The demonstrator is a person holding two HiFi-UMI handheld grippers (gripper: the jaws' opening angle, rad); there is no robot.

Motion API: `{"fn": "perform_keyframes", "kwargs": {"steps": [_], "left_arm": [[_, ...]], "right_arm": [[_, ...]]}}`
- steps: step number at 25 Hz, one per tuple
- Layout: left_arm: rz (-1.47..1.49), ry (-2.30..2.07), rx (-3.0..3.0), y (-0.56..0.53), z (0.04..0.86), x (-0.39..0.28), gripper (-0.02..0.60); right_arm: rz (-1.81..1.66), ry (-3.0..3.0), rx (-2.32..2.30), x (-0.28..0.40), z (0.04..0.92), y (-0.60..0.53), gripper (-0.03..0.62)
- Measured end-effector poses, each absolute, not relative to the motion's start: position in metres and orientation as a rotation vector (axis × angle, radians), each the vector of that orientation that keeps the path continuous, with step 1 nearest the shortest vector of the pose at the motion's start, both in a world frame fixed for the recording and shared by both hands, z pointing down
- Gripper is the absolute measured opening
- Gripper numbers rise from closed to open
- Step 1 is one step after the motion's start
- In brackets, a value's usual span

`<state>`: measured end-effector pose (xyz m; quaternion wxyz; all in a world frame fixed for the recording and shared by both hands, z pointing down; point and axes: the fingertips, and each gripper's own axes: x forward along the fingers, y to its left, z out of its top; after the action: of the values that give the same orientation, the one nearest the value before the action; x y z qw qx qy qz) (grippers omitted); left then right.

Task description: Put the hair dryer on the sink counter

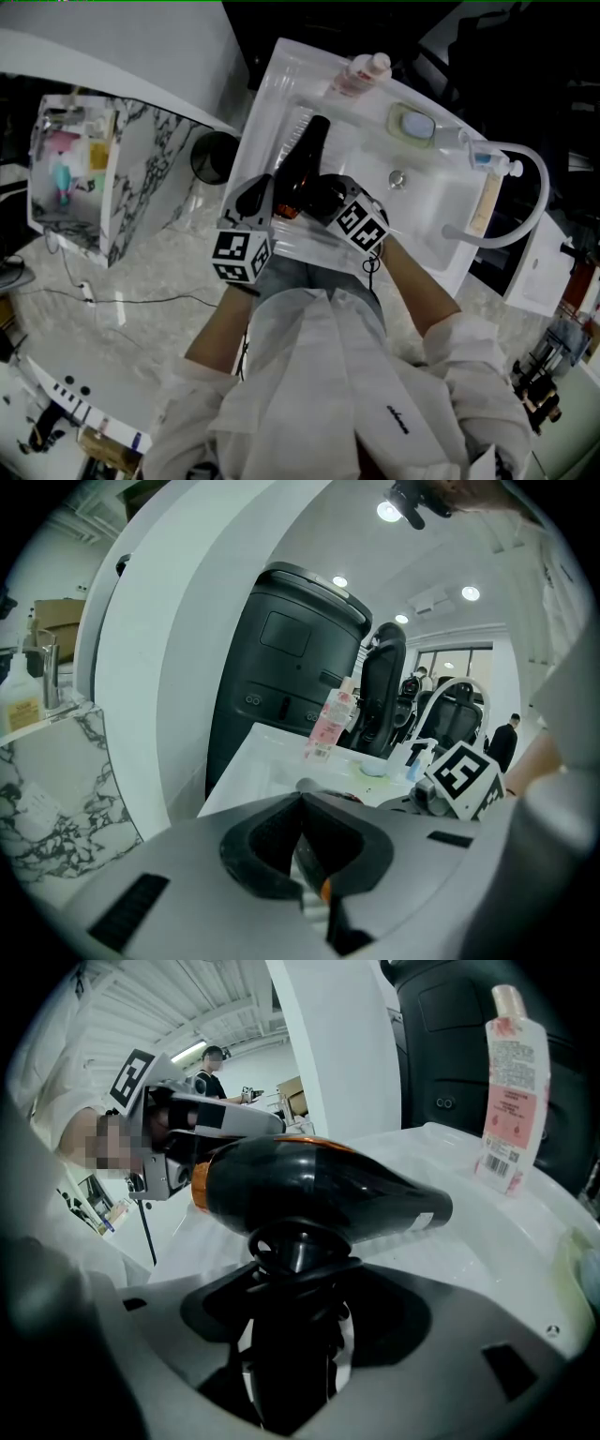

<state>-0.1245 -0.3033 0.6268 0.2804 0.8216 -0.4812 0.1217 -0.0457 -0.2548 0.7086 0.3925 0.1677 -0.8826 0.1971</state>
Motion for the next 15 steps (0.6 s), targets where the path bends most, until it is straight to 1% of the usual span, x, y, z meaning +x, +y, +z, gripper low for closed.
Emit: {"fn": "perform_keyframes", "kwargs": {"steps": [7, 15], "left_arm": [[0.313, -1.295, 2.202, -0.3019, 0.625, -0.1259, 0.026], [0.31, -1.302, 2.195, -0.2953, 0.6259, -0.1294, 0.026]], "right_arm": [[0.406, -2.224, 0.382, -0.048, 0.719, -0.2541, 0.302], [0.392, -2.221, 0.359, -0.0488, 0.7188, -0.2538, 0.305]]}}
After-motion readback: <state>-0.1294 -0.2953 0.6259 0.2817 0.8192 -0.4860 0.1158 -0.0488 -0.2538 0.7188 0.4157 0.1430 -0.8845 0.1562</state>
